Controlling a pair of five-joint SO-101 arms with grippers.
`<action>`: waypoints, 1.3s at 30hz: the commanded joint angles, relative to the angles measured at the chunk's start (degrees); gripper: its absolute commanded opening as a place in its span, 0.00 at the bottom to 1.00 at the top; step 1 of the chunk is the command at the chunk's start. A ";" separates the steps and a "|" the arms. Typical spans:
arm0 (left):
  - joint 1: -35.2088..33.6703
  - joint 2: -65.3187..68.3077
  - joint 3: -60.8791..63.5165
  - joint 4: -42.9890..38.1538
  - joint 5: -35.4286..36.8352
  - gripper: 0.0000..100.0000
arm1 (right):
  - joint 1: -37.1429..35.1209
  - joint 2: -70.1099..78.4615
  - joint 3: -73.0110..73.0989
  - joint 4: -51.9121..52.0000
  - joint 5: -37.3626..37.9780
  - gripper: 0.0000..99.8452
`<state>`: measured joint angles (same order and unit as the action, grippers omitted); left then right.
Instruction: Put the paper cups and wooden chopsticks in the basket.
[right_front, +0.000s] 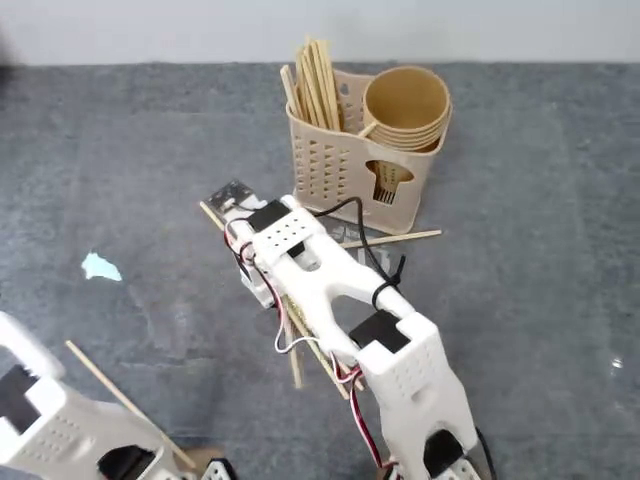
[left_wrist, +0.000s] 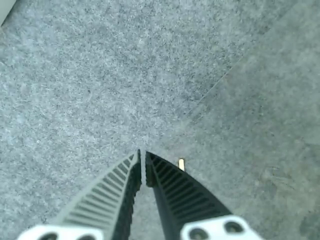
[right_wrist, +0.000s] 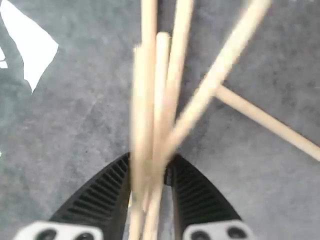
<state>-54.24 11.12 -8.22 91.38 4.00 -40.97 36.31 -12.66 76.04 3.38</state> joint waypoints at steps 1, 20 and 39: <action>0.09 -3.16 -0.31 -0.88 -0.44 0.01 | -0.22 1.98 0.00 -0.66 1.49 0.01; 0.18 -3.16 -0.31 -1.05 -0.44 0.01 | 1.36 1.71 -11.78 -0.40 3.52 0.01; 0.35 -2.90 -0.31 -1.05 -0.44 0.01 | 1.36 1.80 -42.46 23.08 3.34 0.01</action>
<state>-54.24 11.12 -8.22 91.38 4.00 -40.26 38.51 -48.35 96.18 6.37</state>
